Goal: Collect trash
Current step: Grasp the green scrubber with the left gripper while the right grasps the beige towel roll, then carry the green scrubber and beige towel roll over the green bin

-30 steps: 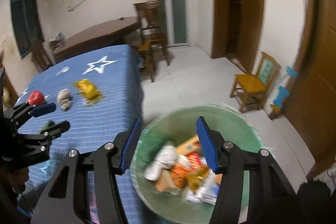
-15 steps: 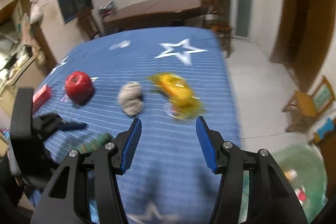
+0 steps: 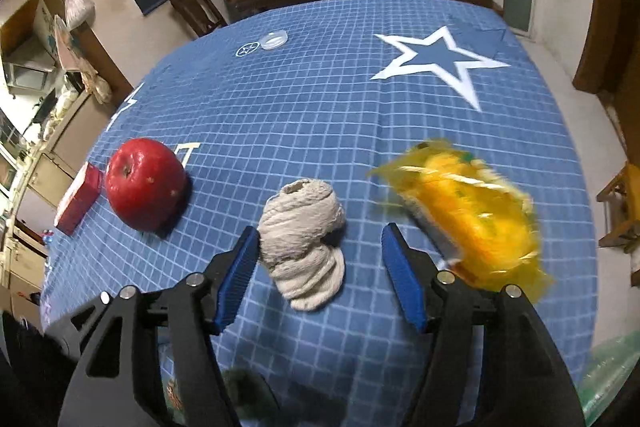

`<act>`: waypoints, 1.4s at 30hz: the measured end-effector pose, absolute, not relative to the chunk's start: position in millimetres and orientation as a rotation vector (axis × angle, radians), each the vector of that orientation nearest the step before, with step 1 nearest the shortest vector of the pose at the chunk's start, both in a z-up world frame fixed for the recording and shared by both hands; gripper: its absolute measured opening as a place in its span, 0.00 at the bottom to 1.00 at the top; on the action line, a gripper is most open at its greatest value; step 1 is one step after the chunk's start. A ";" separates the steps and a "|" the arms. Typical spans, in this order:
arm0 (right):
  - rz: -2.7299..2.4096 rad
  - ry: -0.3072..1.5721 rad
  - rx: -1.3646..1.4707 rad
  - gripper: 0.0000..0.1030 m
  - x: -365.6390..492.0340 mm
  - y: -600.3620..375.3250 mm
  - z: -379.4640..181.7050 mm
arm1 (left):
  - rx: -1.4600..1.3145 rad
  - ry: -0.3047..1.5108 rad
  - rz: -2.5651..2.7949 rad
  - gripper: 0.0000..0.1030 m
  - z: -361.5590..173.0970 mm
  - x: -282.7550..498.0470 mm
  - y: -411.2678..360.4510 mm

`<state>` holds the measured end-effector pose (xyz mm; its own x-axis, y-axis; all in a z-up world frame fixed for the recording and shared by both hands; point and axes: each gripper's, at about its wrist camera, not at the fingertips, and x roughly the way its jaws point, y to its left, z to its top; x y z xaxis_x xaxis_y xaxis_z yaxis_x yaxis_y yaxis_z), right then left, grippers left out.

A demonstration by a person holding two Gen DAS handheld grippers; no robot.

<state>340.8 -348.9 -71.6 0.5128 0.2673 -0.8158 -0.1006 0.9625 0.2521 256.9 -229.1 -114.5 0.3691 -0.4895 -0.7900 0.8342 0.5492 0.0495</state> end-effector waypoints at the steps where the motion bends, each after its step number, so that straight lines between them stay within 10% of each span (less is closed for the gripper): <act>1: 0.232 1.013 0.195 0.59 342.6 -348.5 -72.9 | 0.488 0.813 -0.895 0.80 -116.3 256.6 -234.8; 13: 0.313 0.966 0.233 0.28 324.2 -335.1 -57.9 | 0.510 0.784 -0.902 0.19 -107.6 239.1 -242.9; 27: 0.091 0.784 0.187 0.28 140.2 -425.3 29.9 | 0.428 0.781 -0.896 0.15 -46.8 207.9 -223.3; 42: -0.358 0.853 0.280 0.28 4.4 -563.2 34.9 | 0.603 0.667 -1.155 0.15 11.1 97.5 -434.4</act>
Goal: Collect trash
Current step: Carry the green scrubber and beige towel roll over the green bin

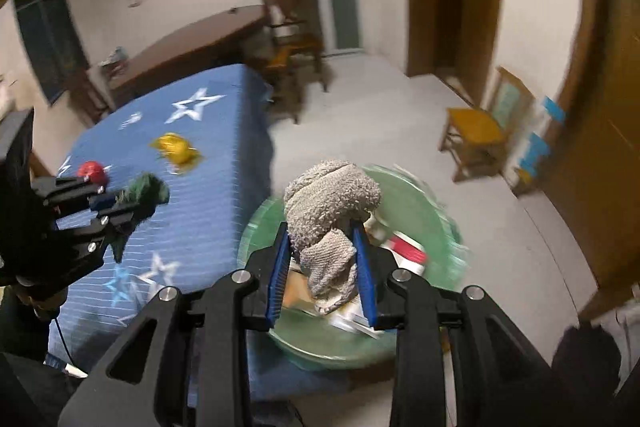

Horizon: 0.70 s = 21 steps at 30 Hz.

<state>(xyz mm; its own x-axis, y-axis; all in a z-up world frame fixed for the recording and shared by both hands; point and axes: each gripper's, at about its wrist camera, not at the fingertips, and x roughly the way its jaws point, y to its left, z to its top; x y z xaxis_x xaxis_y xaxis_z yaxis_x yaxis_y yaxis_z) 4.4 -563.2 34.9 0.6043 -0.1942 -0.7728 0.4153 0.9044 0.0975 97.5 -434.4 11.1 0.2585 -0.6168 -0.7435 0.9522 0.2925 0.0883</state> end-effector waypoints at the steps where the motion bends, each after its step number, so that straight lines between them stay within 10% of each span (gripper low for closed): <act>1: -0.372 0.862 0.292 0.28 2.2 -569.7 32.3 | 0.611 0.677 -1.159 0.15 10.5 93.3 -445.8; 21: -0.376 0.990 0.337 0.28 8.4 -608.1 -12.5 | 0.754 0.844 -1.141 0.15 -61.4 84.2 -563.8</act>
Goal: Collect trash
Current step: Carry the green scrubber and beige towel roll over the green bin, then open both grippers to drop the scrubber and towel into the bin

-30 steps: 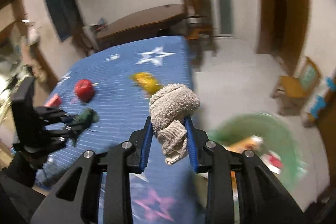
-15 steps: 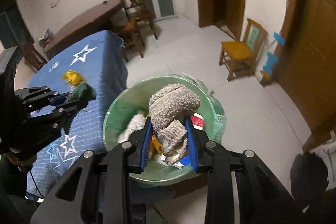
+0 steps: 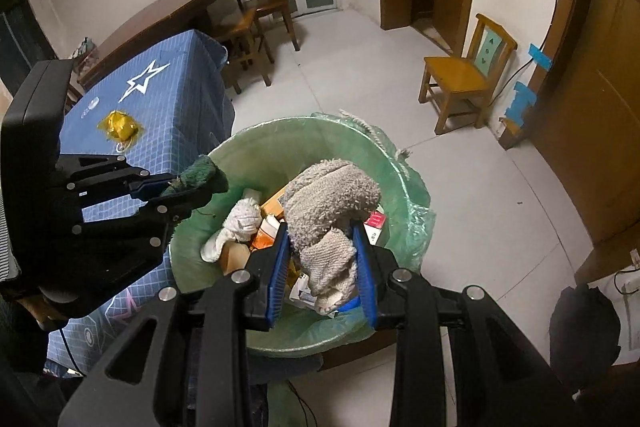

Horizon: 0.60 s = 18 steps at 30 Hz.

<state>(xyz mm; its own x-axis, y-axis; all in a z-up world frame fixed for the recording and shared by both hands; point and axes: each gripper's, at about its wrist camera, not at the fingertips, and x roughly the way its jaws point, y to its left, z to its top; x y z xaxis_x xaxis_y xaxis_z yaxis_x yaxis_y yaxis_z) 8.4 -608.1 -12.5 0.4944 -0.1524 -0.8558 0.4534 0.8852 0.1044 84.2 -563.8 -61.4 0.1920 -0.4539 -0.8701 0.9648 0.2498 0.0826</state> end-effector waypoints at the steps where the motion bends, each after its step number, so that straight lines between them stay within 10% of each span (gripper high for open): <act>1: -0.374 0.994 0.335 0.28 10.2 -607.2 -12.5 | 0.754 0.846 -1.140 0.15 -62.8 84.9 -563.1; 18: -0.371 1.008 0.311 0.29 19.4 -603.6 -17.2 | 0.648 0.775 -1.067 0.15 -61.7 98.8 -552.7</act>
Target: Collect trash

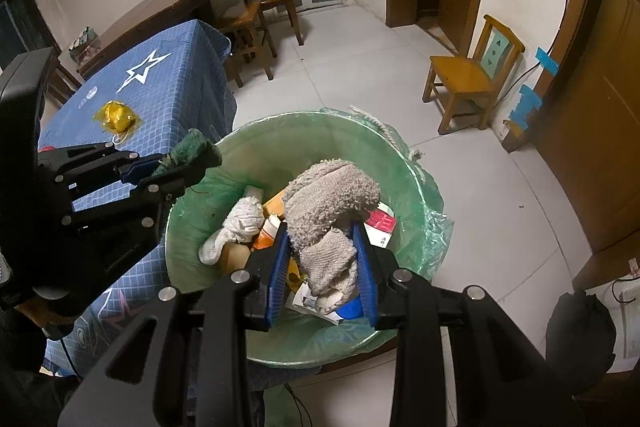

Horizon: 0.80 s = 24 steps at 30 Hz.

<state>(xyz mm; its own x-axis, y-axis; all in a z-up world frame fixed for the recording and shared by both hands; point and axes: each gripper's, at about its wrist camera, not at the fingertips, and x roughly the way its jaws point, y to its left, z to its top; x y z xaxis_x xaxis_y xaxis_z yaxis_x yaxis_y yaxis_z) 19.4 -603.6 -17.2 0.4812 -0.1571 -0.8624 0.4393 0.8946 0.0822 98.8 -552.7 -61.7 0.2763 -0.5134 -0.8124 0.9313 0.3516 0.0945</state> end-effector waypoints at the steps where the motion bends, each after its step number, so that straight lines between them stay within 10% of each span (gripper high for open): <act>1: -0.371 1.008 0.308 0.29 19.8 -603.2 -16.6 | 0.647 0.777 -1.068 0.15 -61.2 98.6 -552.3; 8: -0.382 0.998 0.290 0.32 22.0 -602.7 -14.4 | 0.627 0.777 -1.111 0.18 -54.9 95.0 -550.9; 12: -0.393 0.980 0.300 0.47 21.5 -605.5 -15.2 | 0.593 0.742 -1.137 0.69 -50.8 93.2 -546.3; 24: -0.447 0.990 0.289 0.47 8.8 -608.2 -16.8 | 0.659 0.766 -1.113 0.69 -60.4 82.0 -545.6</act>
